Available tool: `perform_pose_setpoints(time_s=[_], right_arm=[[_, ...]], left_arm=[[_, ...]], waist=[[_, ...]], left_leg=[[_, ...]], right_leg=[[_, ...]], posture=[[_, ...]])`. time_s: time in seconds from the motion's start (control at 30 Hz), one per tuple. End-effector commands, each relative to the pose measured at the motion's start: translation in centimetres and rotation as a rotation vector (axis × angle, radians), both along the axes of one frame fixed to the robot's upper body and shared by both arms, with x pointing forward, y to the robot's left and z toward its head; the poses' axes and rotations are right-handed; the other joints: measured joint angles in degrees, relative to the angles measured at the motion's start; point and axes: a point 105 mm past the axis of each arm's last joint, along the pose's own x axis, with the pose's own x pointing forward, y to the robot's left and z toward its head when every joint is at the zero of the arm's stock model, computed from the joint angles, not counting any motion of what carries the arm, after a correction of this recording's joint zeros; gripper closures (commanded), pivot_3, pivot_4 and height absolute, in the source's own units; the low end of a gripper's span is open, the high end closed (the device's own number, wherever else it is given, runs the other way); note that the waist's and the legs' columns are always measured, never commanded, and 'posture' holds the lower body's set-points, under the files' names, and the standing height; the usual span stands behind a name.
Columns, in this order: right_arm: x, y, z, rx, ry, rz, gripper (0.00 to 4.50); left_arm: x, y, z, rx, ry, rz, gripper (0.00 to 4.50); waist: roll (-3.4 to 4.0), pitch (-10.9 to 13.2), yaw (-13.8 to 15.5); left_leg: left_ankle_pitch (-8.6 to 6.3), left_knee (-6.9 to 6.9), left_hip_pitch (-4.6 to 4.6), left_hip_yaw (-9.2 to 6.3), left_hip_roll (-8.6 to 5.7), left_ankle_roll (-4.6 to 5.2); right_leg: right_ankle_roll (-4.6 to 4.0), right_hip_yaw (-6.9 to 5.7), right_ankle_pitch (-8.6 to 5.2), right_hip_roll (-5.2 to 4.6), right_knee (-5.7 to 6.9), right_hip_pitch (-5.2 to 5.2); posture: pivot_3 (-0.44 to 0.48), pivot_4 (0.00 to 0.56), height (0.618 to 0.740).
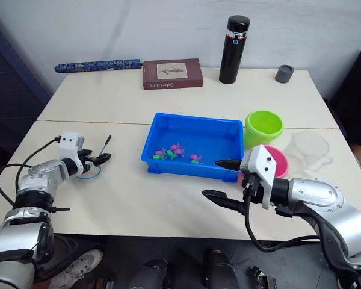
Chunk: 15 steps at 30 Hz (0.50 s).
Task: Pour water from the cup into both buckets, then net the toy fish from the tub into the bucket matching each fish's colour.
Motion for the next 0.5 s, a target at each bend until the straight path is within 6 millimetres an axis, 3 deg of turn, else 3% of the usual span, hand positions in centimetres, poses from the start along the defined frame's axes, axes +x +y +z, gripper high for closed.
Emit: perform_pose_setpoints(time_s=[0.03, 0.23, 0.33, 0.5], right_arm=[[-0.5, 0.7, 1.2, 0.001, -0.061, 0.041, 0.05], [-0.4, 1.0, 1.4, -0.014, -0.076, 0.056, 0.05], [-0.4, 1.0, 1.5, -0.009, -0.078, 0.056, 0.0], [-0.4, 1.0, 1.5, -0.007, -0.079, 0.047, 0.0]], left_arm=[[0.3, -0.1, -0.2, 0.043, 0.003, -0.006, 0.0], [0.4, -0.3, -1.3, 0.058, 0.059, 0.028, 0.0], [0.3, -0.2, -1.6, 0.07, 0.072, 0.031, 0.83], [0.3, -0.1, -1.6, 0.08, 0.081, 0.034, 2.96]], waist=[[-0.01, -0.01, 0.03], [-0.03, -0.03, 0.14], [-0.03, -0.03, 0.07], [-0.04, -0.03, 0.16]], left_leg=[[0.0, 0.0, 0.0, 0.0, 0.0, 0.0], [0.01, 0.01, 0.02, 0.0, 0.0, 0.01], [0.01, 0.02, 0.05, 0.01, -0.02, 0.0], [0.02, 0.02, 0.05, 0.01, -0.04, 0.01]], right_leg=[[0.0, 0.0, 0.0, 0.0, 0.0, 0.0], [0.0, 0.01, 0.0, -0.02, 0.05, 0.01], [0.0, 0.01, 0.0, -0.03, 0.08, 0.01], [0.0, 0.02, 0.0, -0.06, 0.16, 0.01]], posture=[[0.0, 0.15, 0.739], [0.0, 0.15, 0.739], [0.0, 0.15, 0.739], [0.0, 0.15, 0.739]])
